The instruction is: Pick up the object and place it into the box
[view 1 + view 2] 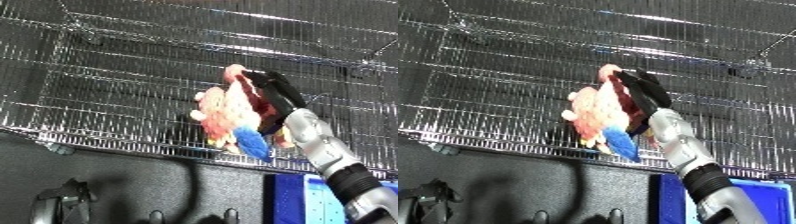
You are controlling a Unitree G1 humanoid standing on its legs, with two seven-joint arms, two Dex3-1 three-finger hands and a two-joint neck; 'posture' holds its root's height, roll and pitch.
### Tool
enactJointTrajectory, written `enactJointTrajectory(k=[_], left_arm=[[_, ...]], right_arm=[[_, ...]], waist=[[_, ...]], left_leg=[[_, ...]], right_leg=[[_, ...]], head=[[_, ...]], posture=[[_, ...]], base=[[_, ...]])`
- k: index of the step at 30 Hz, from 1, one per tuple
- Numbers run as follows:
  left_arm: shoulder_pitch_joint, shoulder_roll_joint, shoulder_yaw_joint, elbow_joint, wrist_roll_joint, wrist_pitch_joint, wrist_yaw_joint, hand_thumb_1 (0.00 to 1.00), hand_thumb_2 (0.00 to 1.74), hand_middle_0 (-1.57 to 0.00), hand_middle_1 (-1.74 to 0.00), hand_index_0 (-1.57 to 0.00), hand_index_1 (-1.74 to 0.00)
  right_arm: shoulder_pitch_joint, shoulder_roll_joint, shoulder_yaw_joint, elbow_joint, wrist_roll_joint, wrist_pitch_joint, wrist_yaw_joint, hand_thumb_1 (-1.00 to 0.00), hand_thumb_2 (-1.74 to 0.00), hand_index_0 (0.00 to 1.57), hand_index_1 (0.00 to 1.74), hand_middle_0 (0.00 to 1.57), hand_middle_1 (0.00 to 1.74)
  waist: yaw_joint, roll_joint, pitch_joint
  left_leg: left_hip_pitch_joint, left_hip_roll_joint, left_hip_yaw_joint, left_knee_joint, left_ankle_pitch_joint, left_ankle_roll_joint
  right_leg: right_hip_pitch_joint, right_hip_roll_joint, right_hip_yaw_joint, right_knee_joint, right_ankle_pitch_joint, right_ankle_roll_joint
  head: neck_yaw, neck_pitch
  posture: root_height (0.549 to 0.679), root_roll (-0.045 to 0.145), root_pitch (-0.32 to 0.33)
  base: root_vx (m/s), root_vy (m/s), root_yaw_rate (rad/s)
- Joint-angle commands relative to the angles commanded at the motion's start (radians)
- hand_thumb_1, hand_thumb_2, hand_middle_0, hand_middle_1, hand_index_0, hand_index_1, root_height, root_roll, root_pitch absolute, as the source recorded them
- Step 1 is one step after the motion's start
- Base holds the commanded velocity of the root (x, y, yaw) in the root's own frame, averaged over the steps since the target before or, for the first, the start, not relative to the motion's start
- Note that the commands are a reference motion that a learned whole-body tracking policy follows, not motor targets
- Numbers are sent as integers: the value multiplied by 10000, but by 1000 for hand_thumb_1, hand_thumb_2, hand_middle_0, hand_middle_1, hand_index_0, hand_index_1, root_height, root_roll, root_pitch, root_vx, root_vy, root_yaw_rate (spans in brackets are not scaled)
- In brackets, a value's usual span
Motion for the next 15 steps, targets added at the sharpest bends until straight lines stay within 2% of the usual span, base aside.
enactJointTrajectory(k=[6, 12, 15], left_arm=[[55, -61, 179, 51, 31, -22, 26, 1000, 1740, -1570, -1740, -1570, -1740], [120, 127, 239, 9, -175, -40, -141, 1000, 1740, -1570, -1740, -1570, -1740], [115, 245, 180, -33, -228, -28, -265, 1000, 1740, -1570, -1740, -1570, -1740]], right_arm=[[63, 414, 15, 148, -43, 40, 48, -700, -1218, 1099, 1218, 1099, 1218], [74, 384, 89, 331, -74, 126, 176, -1000, -1740, 1570, 1740, 1570, 1740], [67, 293, 110, 453, -85, 148, 232, -1000, -1740, 1570, 1740, 1570, 1740]], waist=[[-98, -33, 0], [-92, -46, 0], [-64, -22, 0]], left_leg=[[60, 56, 67, -82, 2, -30], [39, 72, 44, -104, 58, -75], [-13, 54, 3, -64, 84, -86]], right_leg=[[13, 28, -5, -42, -20, 1], [9, 35, -13, -24, -42, -4], [-21, 21, -21, 35, -43, -8]], head=[[-130, 10], [15, -9], [158, 10]], posture=[[639, 26, -38], [638, 26, -42], [637, 26, -44]], base=[[-13, 9, -37], [-26, -3, -1], [-34, -6, 49]])
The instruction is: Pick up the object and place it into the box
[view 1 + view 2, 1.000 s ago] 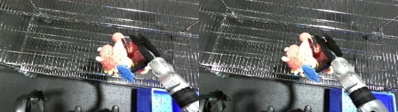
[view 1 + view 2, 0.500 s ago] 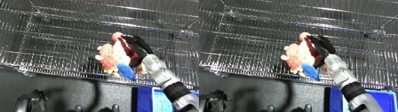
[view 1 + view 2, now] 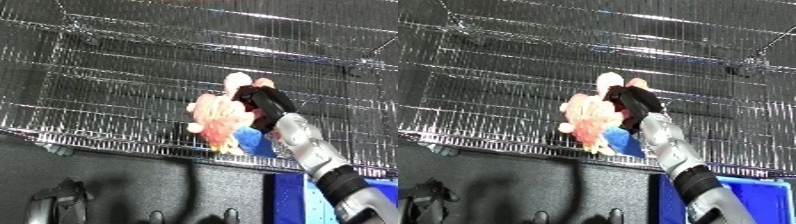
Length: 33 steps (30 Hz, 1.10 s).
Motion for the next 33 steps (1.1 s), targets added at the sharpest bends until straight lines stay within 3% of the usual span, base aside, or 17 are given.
enactJointTrajectory(k=[13, 19, 27, 33], left_arm=[[-72, 98, -48, 78, -138, 122, -214, 1000, 1740, -1570, -1740, -1570, -1740], [-40, 46, 166, 140, -200, 203, -200, 1000, 1740, -1570, -1740, -1570, -1740], [102, -96, 498, 147, -185, 326, -195, 1000, 1740, -1570, -1740, -1570, -1740], [428, -200, 789, -37, -174, 427, -262, 1000, 1740, -1570, -1740, -1570, -1740]], right_arm=[[34, -303, -94, -172, -88, 95, 22, -1000, -1740, 1570, 1740, 1570, 1740], [363, -1315, -798, -1954, 326, 10, -326, -1000, -1740, 1570, 1740, 1570, 1740], [1605, -2686, -2631, -4733, 944, -145, -874, -1000, -1740, 1570, 1740, 1570, 1740], [2934, -3299, -4196, -6424, 1206, -264, -1160, -1000, -1740, 1570, 1740, 1570, 1740]], waist=[[-28, 21, 0], [-320, -53, 0], [-880, -100, 0], [-1279, -40, -76]], left_leg=[[25, -17, -30, 14, 65, -5], [201, 19, 68, -24, 65, 26], [483, 103, 239, -28, 52, 48], [741, 171, 393, -108, 58, 64]], right_leg=[[-2, -21, 5, 113, 20, -10], [31, 5, 143, 172, 12, -33], [128, 19, 345, 277, -39, -84], [242, 18, 472, 244, -22, -123]], head=[[166, 143], [543, 666], [1020, 931], [2001, 1102]], posture=[[636, 27, -58], [635, 30, -71], [634, 35, -92], [634, 40, -108]], base=[[-25, -1, -4], [-15, -1, -77], [-16, -8, -83], [-14, -12, -91]])
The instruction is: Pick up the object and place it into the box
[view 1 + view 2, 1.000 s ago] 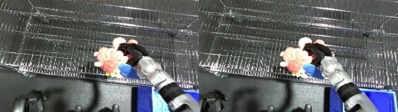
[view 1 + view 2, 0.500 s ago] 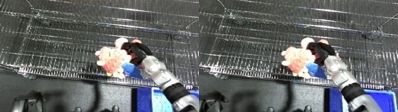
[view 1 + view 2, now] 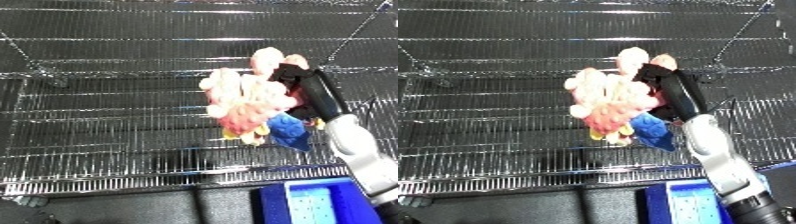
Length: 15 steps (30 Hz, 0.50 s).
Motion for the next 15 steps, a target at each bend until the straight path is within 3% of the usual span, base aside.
enactJointTrajectory(k=[8, 15], left_arm=[[377, -161, 197, -188, -20, 120, -149, 1000, 1740, -1570, -1740, -1570, -1740], [521, -164, 346, -214, -71, 184, -294, 1000, 1740, -1570, -1740, -1570, -1740]], right_arm=[[1891, -354, -2076, -1223, 216, -221, -376, -1000, -1740, 1570, 1740, 1570, 1740], [3975, -282, -4384, -1209, 526, -432, -860, -1000, -1740, 1570, 1740, 1570, 1740]], waist=[[-505, 147, -211], [-1038, 278, -372]], left_leg=[[369, 48, 182, -135, -32, 3], [652, 61, 352, -199, -98, 15]], right_leg=[[321, -31, 86, -202, 36, 0], [618, -61, 154, -453, 129, 29]], head=[[2247, 255], [4123, 487]], posture=[[635, 45, -129], [637, 49, -143]], base=[[0, -6, -70], [-2, 6, -58]])
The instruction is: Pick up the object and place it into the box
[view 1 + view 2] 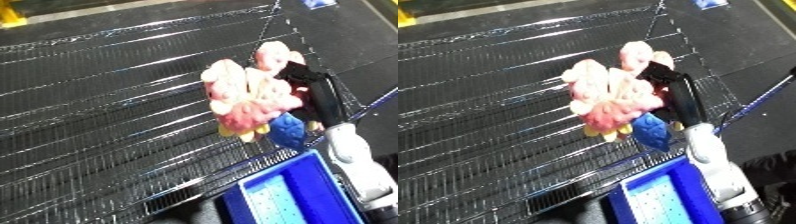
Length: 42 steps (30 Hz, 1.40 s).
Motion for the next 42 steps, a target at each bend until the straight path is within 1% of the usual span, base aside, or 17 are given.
enactJointTrajectory(k=[1, 3, 6, 9, 10, 14, 17, 22, 24, 28, 33, 35, 42], left_arm=[[-7, 10, 6, -1, 12, 4, -8, 1000, 1740, -1570, -1740, -1570, -1740], [2, 14, 9, -10, 20, 8, -25, 1000, 1740, -1570, -1740, -1570, -1740], [114, -26, -4, -17, -18, 21, -37, 1000, 1740, -1570, -1740, -1570, -1740], [214, -82, -13, 1, -55, 30, -31, 1000, 1740, -1570, -1740, -1570, -1740], [239, -113, -14, 8, -59, 33, -29, 1000, 1740, -1570, -1740, -1570, -1740], [330, -267, -21, 110, -74, 27, -35, 1000, 1740, -1570, -1740, -1570, -1740], [320, -339, -105, 206, -92, -31, -58, 1000, 1740, -1570, -1740, -1570, -1740], [241, -393, -307, 262, -134, -198, -103, 1000, 1740, -1570, -1740, -1570, -1740], [197, -377, -361, 271, -150, -258, -125, 1000, 1740, -1570, -1740, -1570, -1740], [98, -329, -373, 258, -147, -358, -162, 1000, 1740, -1570, -1740, -1570, -1740], [8, -192, -410, 214, -97, -438, -213, 1000, 1740, -1570, -1740, -1570, -1740], [20, -145, -424, 215, -85, -438, -218, 1000, 1740, -1570, -1740, -1570, -1740], [132, 65, -568, 99, 0, -395, -318, 1000, 1740, -1570, -1740, -1570, -1740]], right_arm=[[260, -3, -293, 72, 36, -14, -60, -1000, -1740, 1570, 1740, 1570, 1740], [710, -69, -837, 301, 111, -47, -167, -1000, -1740, 1570, 1740, 1570, 1740], [1191, -234, -1536, 831, 291, -84, -314, -1000, -1740, 1570, 1740, 1570, 1740], [1496, -342, -2028, 1251, 512, -145, -435, -1000, -1740, 1570, 1740, 1570, 1740], [1634, -308, -2230, 1336, 616, -196, -490, -1000, -1740, 1570, 1740, 1570, 1740], [2336, 68, -3346, 1698, 1292, -495, -824, -1000, -1740, 1570, 1740, 1570, 1740], [2635, 170, -3994, 1978, 1740, -705, -1015, -1000, -1740, 1570, 1740, 1570, 1740], [2804, 240, -4534, 2523, 2284, -966, -1215, -1000, -1740, 1570, 1740, 1570, 1740], [2837, 273, -4575, 2845, 2428, -998, -1226, -1000, -1740, 1570, 1740, 1570, 1740], [2857, 285, -4542, 3830, 2536, -866, -1240, -1000, -1740, 1570, 1740, 1570, 1740], [2831, 90, -4568, 5653, 2677, -550, -1182, -1000, -1740, 1570, 1740, 1570, 1740], [2855, 0, -4589, 6407, 2791, -401, -1077, -1000, -1740, 1570, 1740, 1570, 1740], [2615, -517, -4244, 9122, 3139, 120, -430, -1000, -1740, 1570, 1740, 1570, 1740]], waist=[[-67, 19, -26], [-211, 54, -76], [-420, 101, -132], [-576, 137, -167], [-661, 144, -182], [-1173, 211, -267], [-1492, 332, -320], [-1937, 543, -372], [-2065, 621, -394], [-2224, 774, -462], [-2237, 906, -518], [-2206, 951, -522], [-1945, 1069, -589]], left_leg=[[54, 5, 32, -14, -12, 4], [171, 18, 105, -24, -47, 11], [307, 41, 215, 5, -120, 10], [372, 62, 294, 16, -161, 2], [395, 69, 334, 11, -172, -2], [536, 75, 541, -35, -234, -17], [625, 47, 684, -64, -283, -16], [711, 25, 962, -132, -338, -4], [732, 12, 1048, -163, -354, 1], [770, -36, 1152, -213, -387, -1], [788, -82, 1162, -329, -368, -27], [787, -96, 1154, -364, -351, -30], [789, -115, 1075, -427, -315, -45]], right_leg=[[43, 0, 18, -37, 17, 8], [140, 4, 63, -124, 49, 21], [258, 10, 126, -255, 96, 29], [298, 19, 170, -338, 140, 38], [308, 25, 197, -368, 159, 41], [344, 44, 355, -511, 261, 45], [330, 58, 485, -615, 343, 39], [241, 108, 728, -815, 480, 21], [214, 126, 803, -881, 507, 14], [224, 125, 884, -997, 524, 4], [288, 96, 850, -1130, 539, 4], [294, 89, 825, -1143, 540, 6], [377, 74, 750, -1190, 501, 15]], head=[[576, 138], [1290, 200], [2502, 457], [2846, 408], [3192, 233], [3457, 146], [3537, 126], [3522, 126], [3550, -43], [3660, -190], [3869, -268], [3994, -384], [4354, -468]], posture=[[638, 49, -145], [639, 49, -149], [640, 50, -153], [641, 51, -153], [641, 52, -153], [644, 59, -151], [646, 65, -146], [649, 74, -133], [650, 76, -127], [652, 81, -118], [654, 83, -109], [655, 83, -107], [656, 81, -102]], base=[[16, 27, -106], [25, 41, -140], [13, 39, -165], [-5, 19, -110], [-3, 20, -133], [9, 41, -183], [18, 60, -219], [14, 51, -236], [11, 34, -163], [18, 24, -86], [10, 3, 21], [5, -3, 40], [6, -11, 30]])
